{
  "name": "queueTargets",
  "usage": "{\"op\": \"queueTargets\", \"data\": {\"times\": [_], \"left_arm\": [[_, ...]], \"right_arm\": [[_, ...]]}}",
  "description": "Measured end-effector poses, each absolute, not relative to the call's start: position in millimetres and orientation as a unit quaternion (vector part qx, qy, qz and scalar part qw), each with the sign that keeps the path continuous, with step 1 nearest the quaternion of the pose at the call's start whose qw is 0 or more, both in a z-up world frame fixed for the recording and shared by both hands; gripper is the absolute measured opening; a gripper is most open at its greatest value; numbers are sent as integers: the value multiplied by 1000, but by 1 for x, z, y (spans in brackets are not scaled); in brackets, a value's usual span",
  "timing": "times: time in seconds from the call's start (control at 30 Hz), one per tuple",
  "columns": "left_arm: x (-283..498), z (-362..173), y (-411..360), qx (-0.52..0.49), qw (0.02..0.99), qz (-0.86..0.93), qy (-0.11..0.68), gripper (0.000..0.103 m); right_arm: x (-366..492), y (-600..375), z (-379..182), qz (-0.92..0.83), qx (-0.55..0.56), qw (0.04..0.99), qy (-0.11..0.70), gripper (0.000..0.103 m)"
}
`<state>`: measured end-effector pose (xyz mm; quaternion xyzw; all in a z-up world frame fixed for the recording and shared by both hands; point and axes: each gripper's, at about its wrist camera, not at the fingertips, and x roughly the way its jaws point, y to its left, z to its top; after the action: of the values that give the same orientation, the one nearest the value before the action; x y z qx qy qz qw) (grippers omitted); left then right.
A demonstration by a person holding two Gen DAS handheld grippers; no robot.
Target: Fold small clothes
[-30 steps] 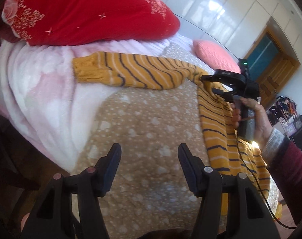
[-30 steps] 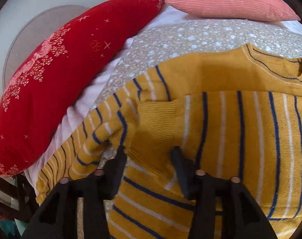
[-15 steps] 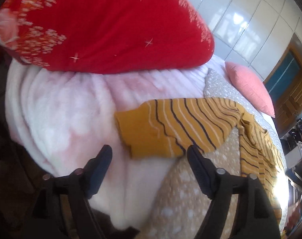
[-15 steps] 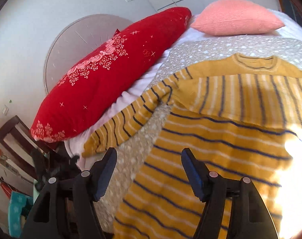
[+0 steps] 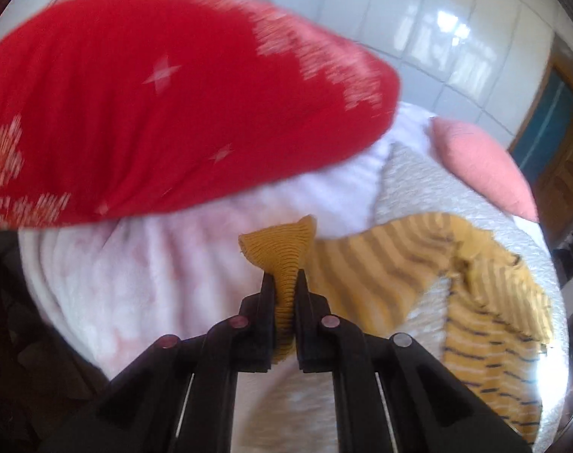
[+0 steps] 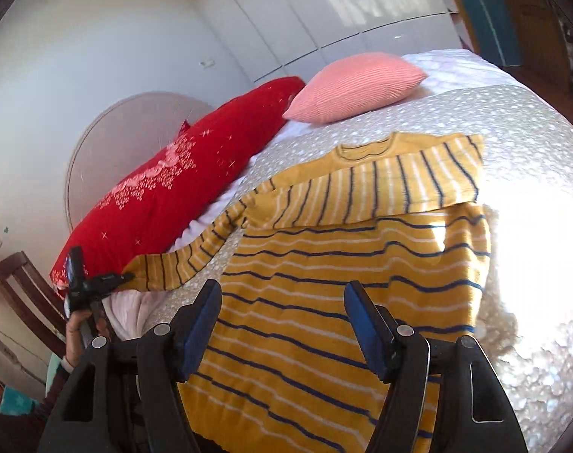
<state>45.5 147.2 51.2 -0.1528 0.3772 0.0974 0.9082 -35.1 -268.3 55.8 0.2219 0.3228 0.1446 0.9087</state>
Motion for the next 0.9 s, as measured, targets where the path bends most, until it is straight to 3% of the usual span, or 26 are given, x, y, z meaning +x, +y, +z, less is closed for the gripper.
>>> {"op": "queueTargets", "data": {"times": [0.13,0.33,0.57,0.73,0.83,0.9], "left_arm": [[77,91,72,-125,920,22,369,8],[128,119,-109,-61,919,-123,371,8],[170,73,-289,-19,876,-236,421,8],[173,25,-346,-3,836,-295,463,14],[163,28,-346,-15,825,-320,466,32],[152,44,-329,-21,831,-327,449,56]], "right_arm": [[-48,-293,40,140,261,902,313,72],[-74,-338,15,108,314,894,301,72],[-105,-393,-1,59,359,889,277,72],[-118,-419,-13,27,375,883,281,72],[-123,-425,-15,18,375,882,284,72],[-121,-426,-12,18,371,884,285,72]]}}
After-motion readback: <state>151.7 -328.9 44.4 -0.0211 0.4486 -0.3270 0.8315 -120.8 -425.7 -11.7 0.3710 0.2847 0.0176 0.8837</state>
